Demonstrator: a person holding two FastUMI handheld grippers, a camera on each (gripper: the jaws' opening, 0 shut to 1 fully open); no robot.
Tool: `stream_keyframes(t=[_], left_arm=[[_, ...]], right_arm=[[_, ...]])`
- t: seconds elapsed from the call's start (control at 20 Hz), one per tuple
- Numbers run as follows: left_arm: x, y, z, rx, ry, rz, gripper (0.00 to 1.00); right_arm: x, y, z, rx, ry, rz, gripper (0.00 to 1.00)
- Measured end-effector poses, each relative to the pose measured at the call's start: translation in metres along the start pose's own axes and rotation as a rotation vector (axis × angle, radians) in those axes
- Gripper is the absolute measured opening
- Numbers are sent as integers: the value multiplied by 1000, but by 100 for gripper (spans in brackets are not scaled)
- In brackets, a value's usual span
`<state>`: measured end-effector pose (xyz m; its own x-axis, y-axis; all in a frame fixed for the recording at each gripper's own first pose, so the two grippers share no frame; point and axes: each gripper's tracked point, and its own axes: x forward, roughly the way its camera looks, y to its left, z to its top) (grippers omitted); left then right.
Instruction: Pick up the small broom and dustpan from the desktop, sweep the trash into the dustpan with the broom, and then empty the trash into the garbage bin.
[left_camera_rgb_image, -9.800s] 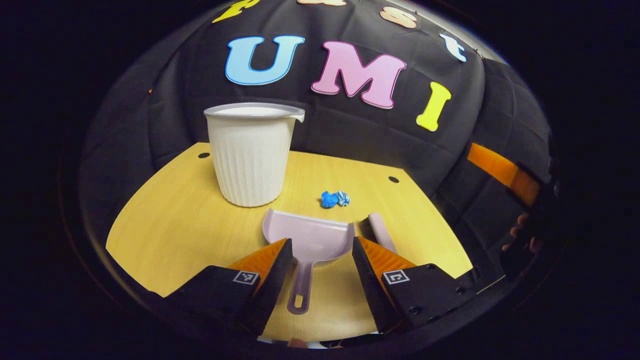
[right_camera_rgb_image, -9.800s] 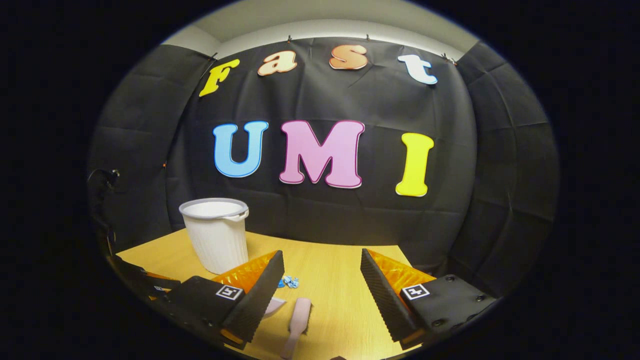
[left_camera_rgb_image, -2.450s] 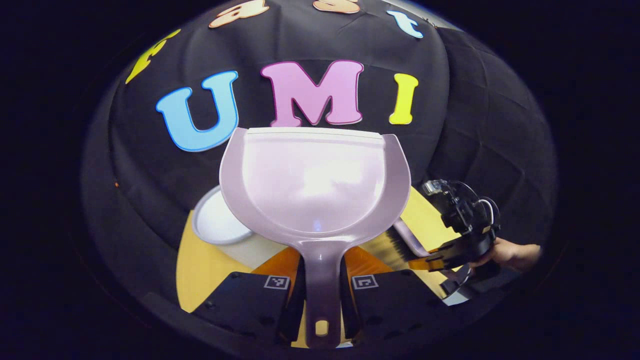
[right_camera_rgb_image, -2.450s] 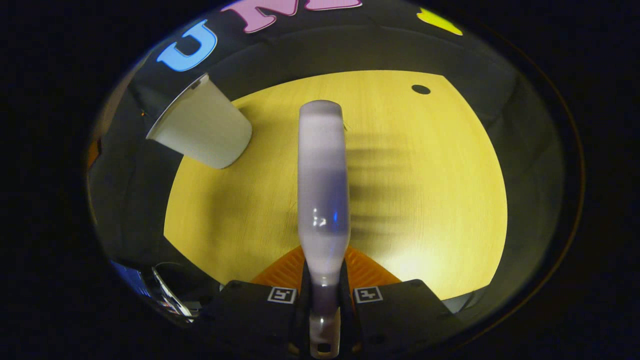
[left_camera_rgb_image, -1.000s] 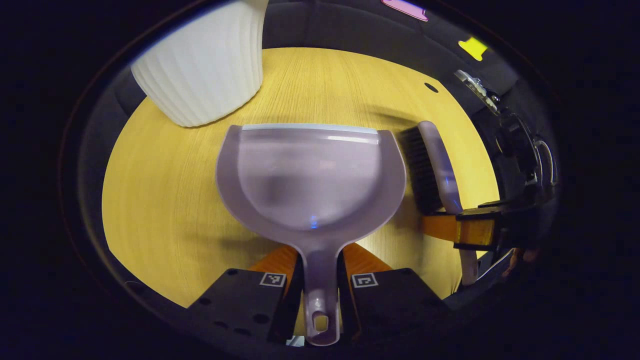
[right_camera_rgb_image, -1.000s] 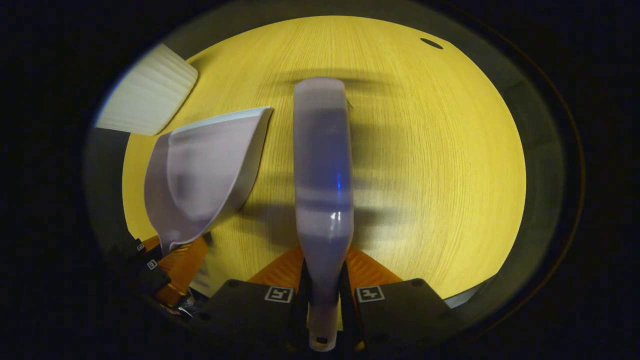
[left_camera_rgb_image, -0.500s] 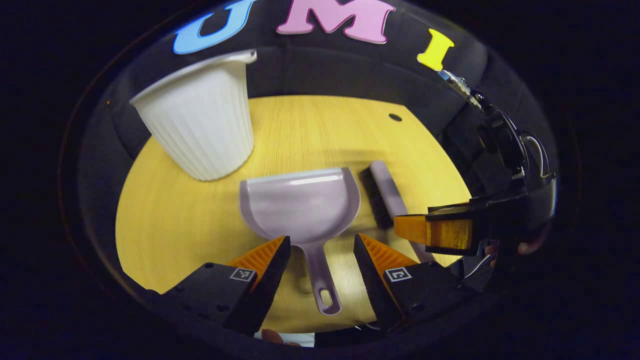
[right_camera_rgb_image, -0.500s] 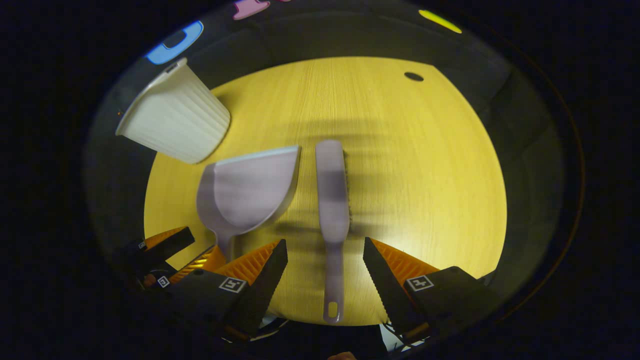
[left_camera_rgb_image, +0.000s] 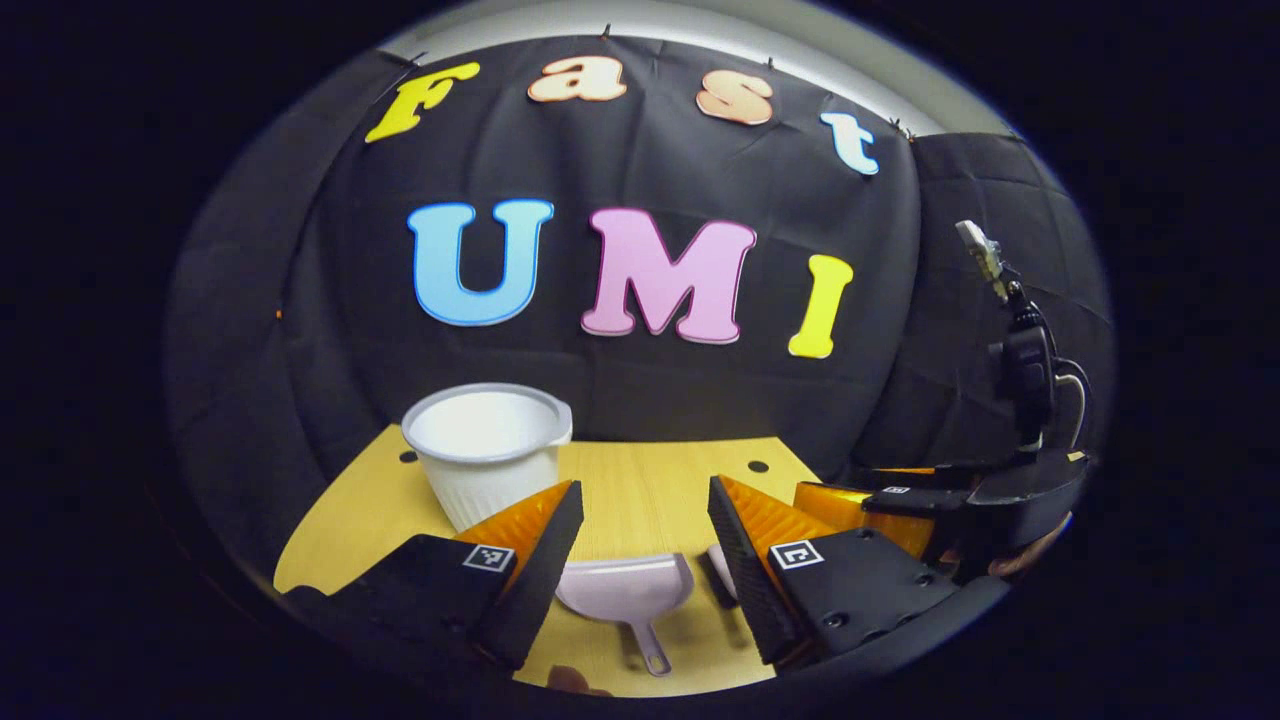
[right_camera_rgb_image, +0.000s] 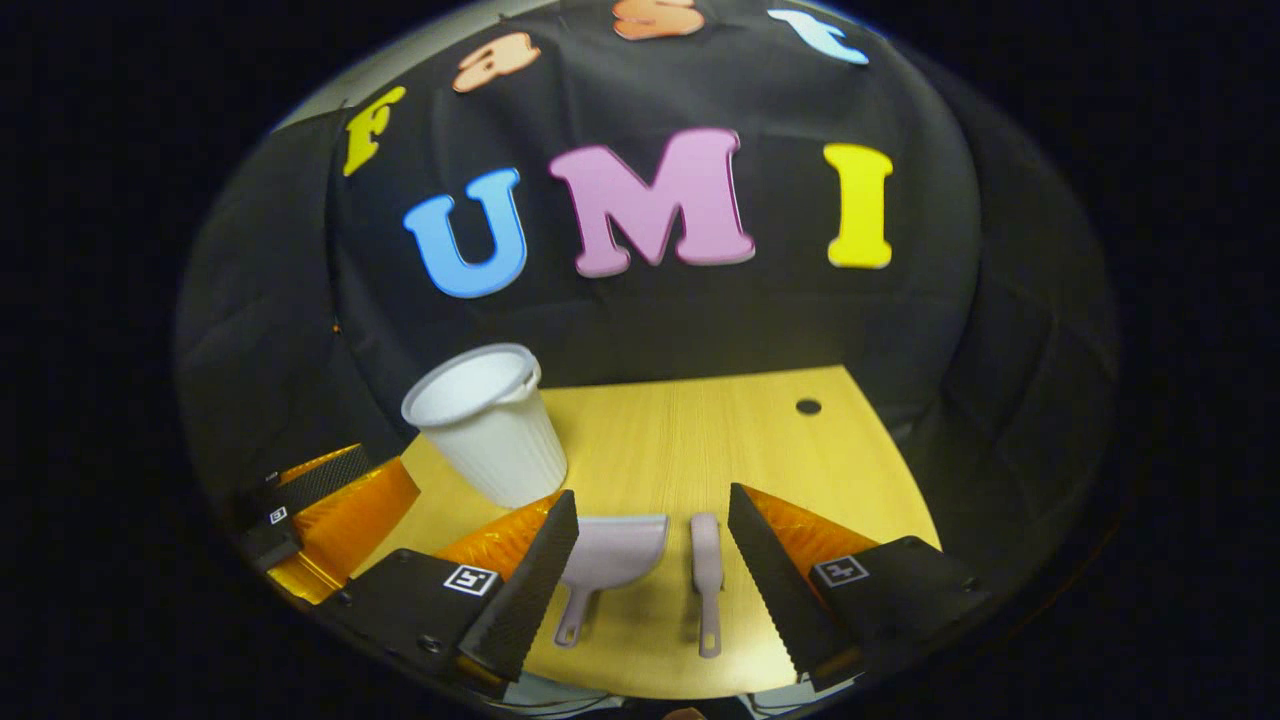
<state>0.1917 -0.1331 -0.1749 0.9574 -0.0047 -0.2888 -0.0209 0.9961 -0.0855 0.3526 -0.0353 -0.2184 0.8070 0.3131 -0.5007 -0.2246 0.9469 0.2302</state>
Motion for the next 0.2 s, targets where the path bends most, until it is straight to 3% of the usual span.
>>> stream_keyframes(t=[0.2], left_arm=[[1,7,-6,-47,-50,-8,75]], right_arm=[[-5,6,10,-109,-171,-4,98]])
